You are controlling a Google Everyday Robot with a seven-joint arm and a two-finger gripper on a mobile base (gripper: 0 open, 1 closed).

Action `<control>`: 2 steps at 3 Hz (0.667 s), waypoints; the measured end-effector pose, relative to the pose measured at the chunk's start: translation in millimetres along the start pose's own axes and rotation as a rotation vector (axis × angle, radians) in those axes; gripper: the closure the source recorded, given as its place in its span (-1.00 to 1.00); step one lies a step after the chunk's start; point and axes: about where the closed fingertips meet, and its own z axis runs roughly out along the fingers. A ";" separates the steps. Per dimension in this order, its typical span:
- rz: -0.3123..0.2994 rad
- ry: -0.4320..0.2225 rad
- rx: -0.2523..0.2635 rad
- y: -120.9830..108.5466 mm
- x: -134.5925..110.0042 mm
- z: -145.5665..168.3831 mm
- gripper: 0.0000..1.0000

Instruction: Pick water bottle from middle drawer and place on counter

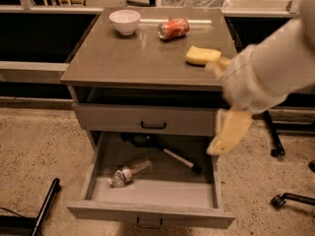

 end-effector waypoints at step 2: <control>0.007 -0.014 -0.025 15.4 10.2 47.3 -1.00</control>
Offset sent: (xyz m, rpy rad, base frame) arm 0.0036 0.0108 -0.0499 0.0155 0.0279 0.0128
